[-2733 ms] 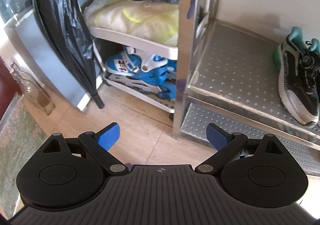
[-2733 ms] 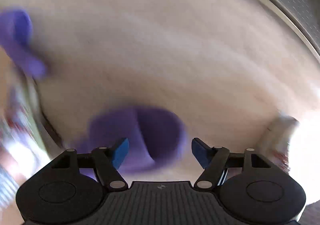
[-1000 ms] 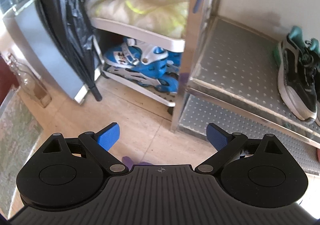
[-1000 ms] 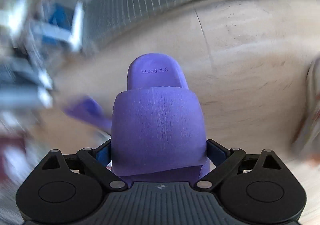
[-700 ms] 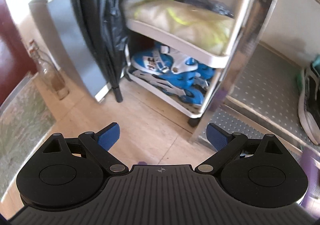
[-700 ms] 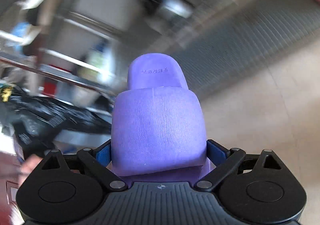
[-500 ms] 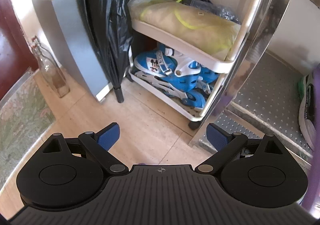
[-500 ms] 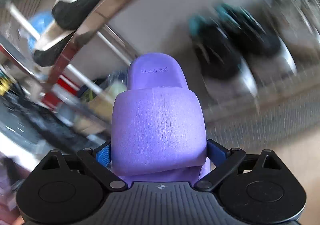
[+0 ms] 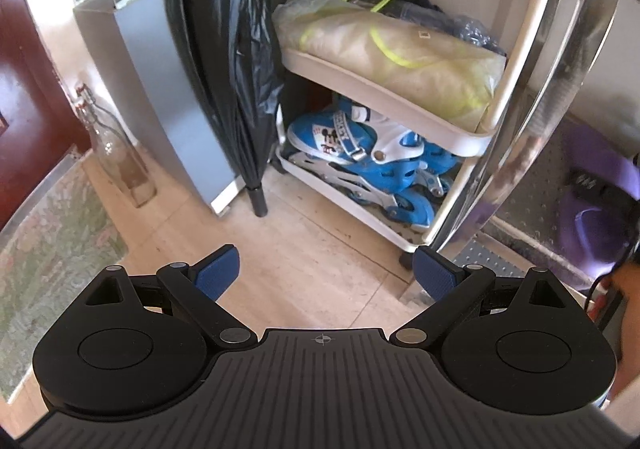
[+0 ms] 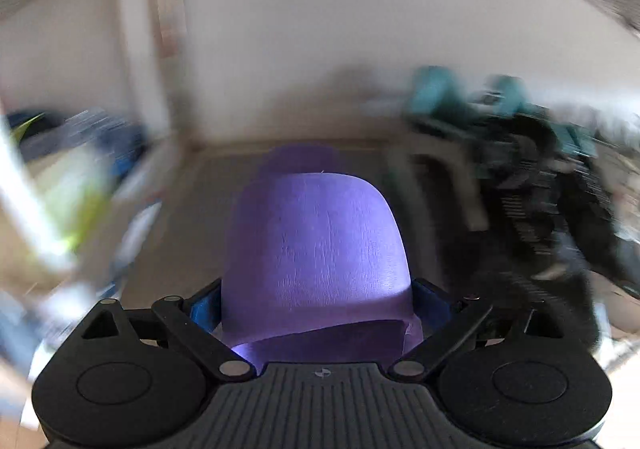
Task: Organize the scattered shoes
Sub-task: 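Place the purple slide on the shelf beside the black-teal pair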
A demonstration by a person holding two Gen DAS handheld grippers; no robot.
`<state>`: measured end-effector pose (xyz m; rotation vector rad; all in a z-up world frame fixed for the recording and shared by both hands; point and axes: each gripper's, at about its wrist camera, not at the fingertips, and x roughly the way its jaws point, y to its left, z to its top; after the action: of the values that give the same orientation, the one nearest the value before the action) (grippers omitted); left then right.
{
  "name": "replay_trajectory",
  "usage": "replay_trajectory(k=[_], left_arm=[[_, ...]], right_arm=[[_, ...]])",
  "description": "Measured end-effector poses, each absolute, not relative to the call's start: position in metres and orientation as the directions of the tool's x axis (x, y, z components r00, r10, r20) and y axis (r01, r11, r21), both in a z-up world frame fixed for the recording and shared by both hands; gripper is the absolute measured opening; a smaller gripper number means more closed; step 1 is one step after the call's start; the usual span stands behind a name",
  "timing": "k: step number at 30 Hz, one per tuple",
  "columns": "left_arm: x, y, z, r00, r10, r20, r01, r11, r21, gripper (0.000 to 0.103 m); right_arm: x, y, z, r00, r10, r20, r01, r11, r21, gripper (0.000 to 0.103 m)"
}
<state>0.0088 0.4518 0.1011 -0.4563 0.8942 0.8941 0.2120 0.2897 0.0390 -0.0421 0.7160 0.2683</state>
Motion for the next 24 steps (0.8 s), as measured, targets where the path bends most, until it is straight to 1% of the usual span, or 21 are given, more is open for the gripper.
replay_trajectory(k=[2,3,5,7,9,11,12,13,14,15,16,17,18,20,22,24], left_arm=[[0.009,0.451,0.1,0.315,0.469,-0.825,-0.82,0.572,0.011,0.097],[0.009,0.451,0.1,0.318,0.465,-0.826,-0.819,0.574,0.009,0.097],[0.008,0.451,0.101,0.324,0.458,-0.827,-0.814,0.581,0.003,0.097],[0.005,0.453,0.101,0.328,0.46,-0.825,-0.812,0.584,0.003,0.097],[0.0,0.456,0.102,0.328,0.463,-0.823,-0.812,0.583,0.004,0.097],[-0.006,0.461,0.101,0.32,0.467,-0.824,-0.822,0.57,0.004,0.097],[-0.011,0.464,0.101,0.311,0.472,-0.825,-0.831,0.556,0.004,0.097],[-0.014,0.466,0.1,0.305,0.475,-0.825,-0.837,0.547,0.005,0.097],[-0.017,0.468,0.099,0.296,0.478,-0.827,-0.844,0.536,0.008,0.097],[-0.018,0.469,0.098,0.291,0.479,-0.829,-0.847,0.531,0.01,0.097],[-0.019,0.469,0.097,0.287,0.478,-0.83,-0.848,0.529,0.011,0.097],[-0.02,0.469,0.096,0.283,0.477,-0.832,-0.85,0.527,0.013,0.097],[-0.02,0.468,0.095,0.283,0.477,-0.832,-0.846,0.533,0.017,0.097],[-0.017,0.465,0.096,0.283,0.48,-0.831,-0.838,0.545,0.029,0.097],[-0.012,0.461,0.096,0.283,0.485,-0.828,-0.83,0.557,0.043,0.097],[-0.008,0.458,0.097,0.284,0.486,-0.827,-0.825,0.563,0.047,0.097]], right_arm=[[0.218,0.29,0.037,0.715,0.233,-0.659,-0.248,0.966,0.072,0.098],[0.22,0.291,0.038,0.709,0.232,-0.666,-0.261,0.964,0.058,0.098],[0.216,0.28,0.047,0.7,0.291,-0.652,-0.326,0.943,0.072,0.098],[0.202,0.266,0.053,0.694,0.33,-0.64,-0.353,0.931,0.098,0.098],[0.166,0.222,0.068,0.677,0.428,-0.599,-0.428,0.891,0.152,0.102],[0.125,0.182,0.067,0.621,0.554,-0.555,-0.529,0.818,0.224,0.102],[0.108,0.169,0.06,0.572,0.603,-0.556,-0.584,0.776,0.24,0.102],[0.087,0.156,0.045,0.481,0.652,-0.586,-0.661,0.709,0.247,0.102],[0.075,0.154,0.026,0.399,0.655,-0.642,-0.713,0.662,0.232,0.102],[0.065,0.155,0.005,0.324,0.634,-0.702,-0.754,0.622,0.214,0.101],[0.057,0.158,-0.015,0.261,0.604,-0.753,-0.783,0.589,0.201,0.098],[0.052,0.162,-0.032,0.207,0.578,-0.789,-0.803,0.561,0.2,0.095],[0.048,0.168,-0.047,0.163,0.558,-0.814,-0.818,0.538,0.205,0.092],[0.043,0.182,-0.076,0.077,0.525,-0.847,-0.842,0.489,0.227,0.081],[0.037,0.203,-0.102,0.022,0.499,-0.866,-0.859,0.452,0.239,0.081],[0.032,0.234,-0.13,-0.024,0.467,-0.884,-0.868,0.428,0.25,0.082]])
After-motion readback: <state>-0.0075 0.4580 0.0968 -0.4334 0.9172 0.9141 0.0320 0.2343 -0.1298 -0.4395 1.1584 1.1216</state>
